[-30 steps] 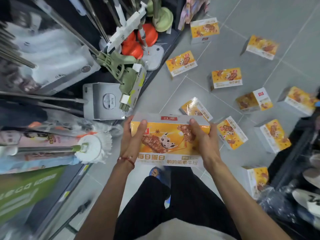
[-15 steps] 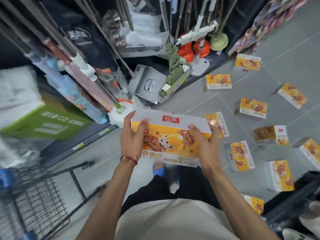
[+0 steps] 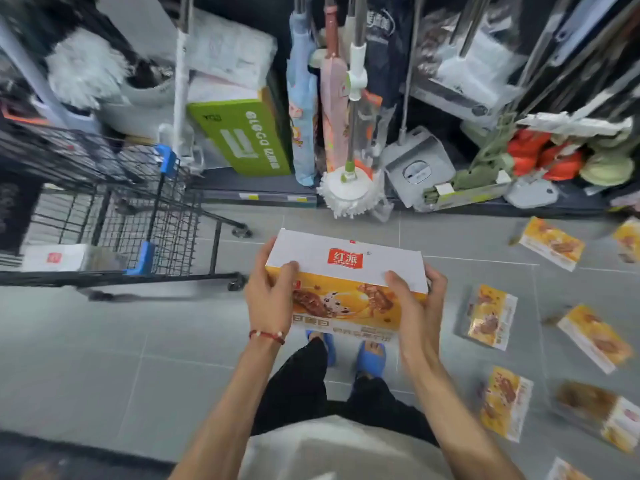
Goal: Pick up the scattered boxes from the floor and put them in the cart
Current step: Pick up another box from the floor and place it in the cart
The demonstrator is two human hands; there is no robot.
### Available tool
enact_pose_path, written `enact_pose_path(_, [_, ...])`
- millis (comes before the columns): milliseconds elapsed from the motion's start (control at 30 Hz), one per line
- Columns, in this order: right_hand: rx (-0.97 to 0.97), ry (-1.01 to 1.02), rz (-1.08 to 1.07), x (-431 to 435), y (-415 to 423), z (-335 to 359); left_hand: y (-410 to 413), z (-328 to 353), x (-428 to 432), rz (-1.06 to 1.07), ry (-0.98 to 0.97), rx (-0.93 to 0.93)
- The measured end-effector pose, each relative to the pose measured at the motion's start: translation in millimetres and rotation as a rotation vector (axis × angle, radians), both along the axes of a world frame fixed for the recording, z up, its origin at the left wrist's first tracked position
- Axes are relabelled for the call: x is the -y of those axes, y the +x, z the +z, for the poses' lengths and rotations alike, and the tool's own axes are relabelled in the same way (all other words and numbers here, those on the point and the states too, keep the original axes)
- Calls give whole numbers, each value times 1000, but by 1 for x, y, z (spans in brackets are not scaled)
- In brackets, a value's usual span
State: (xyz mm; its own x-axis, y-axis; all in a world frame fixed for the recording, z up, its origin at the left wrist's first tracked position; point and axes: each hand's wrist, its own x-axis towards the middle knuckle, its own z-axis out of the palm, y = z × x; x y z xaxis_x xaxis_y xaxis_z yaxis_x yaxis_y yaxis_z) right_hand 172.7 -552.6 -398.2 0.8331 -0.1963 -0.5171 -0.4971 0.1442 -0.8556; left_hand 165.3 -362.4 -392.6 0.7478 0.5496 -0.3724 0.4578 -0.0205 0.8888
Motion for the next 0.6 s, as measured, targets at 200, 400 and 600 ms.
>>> enact_pose_path(200, [-7, 21, 260, -56, -35, 3, -77, 11, -54, 211, 73, 29])
enact_pose_path(400, [66, -43, 453, -141, -69, 13, -149, 15, -130, 350, 101, 40])
enact_pose_path(600, [130, -42, 546, -248, -110, 19, -213, 15, -229, 398, 153, 69])
